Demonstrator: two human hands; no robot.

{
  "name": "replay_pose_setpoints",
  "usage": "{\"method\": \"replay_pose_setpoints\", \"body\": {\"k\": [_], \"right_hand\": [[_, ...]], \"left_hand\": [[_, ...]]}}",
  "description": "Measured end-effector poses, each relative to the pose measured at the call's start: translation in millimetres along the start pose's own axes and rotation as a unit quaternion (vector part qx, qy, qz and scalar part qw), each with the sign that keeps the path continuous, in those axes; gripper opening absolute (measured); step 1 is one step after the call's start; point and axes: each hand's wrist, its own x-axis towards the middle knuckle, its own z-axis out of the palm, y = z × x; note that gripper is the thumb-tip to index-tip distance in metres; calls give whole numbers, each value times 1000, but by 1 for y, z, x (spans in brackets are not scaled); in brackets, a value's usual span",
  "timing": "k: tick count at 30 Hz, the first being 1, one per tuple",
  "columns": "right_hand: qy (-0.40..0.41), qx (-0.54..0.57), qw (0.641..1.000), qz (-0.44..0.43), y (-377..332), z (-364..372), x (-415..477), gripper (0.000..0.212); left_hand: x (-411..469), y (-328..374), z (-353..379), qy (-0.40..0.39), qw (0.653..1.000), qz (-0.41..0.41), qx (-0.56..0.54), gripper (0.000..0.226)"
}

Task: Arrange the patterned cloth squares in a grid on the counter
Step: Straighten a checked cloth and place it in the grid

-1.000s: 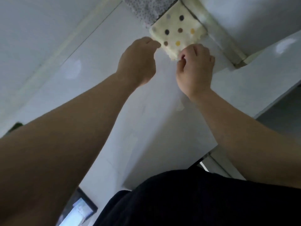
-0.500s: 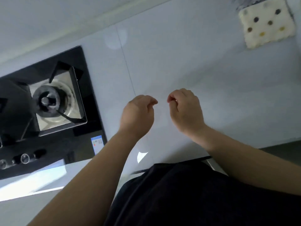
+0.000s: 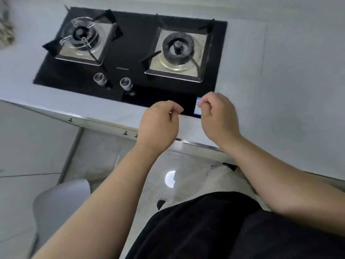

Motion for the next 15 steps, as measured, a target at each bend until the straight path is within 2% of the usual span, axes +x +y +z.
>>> {"method": "replay_pose_setpoints", "body": {"k": [3, 7, 15], "right_hand": [[-6, 42, 999, -9, -66, 41, -26, 24], [-76, 42, 994, -71, -151, 88, -47, 24], [-145, 48, 979, -138, -257, 165, -25, 21]], "left_hand": [[-36, -54, -64, 44, 999, -29, -6, 27], [-72, -110, -141, 115, 990, -79, -21, 29], [-56, -195, -231, 211, 966, -145, -49, 32]]}}
